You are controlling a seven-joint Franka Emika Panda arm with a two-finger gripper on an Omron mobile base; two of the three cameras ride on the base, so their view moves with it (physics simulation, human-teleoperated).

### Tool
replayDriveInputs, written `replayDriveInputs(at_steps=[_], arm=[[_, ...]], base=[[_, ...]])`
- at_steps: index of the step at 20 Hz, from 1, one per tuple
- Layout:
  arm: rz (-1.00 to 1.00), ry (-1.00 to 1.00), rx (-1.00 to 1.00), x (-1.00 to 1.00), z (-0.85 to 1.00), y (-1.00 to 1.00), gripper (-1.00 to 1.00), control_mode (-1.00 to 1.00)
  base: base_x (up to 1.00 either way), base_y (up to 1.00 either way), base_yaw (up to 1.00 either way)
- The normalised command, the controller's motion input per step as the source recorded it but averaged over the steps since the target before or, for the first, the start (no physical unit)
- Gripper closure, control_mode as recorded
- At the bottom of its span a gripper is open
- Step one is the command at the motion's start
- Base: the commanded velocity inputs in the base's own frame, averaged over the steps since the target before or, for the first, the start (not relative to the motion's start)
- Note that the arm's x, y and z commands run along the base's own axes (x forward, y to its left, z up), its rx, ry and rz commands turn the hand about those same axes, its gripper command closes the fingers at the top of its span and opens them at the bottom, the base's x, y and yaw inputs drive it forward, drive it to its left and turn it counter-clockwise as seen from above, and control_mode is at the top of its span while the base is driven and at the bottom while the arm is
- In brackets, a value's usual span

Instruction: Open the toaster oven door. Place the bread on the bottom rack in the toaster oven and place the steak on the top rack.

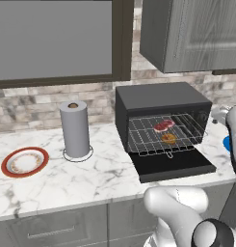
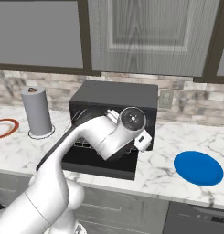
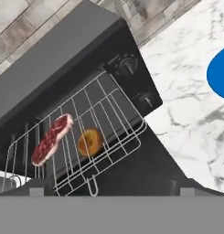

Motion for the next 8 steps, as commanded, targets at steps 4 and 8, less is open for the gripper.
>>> replayDriveInputs(at_steps=[4,8], arm=[[0.22,-0.25,0.08,-0.61,0.03,-0.73,-1.00,-1.00],[0.26,-0.35,0.07,-0.48,0.03,-0.56,-1.00,-1.00]], base=[[0.00,0.00,0.00],[0.00,0.00,0.00]])
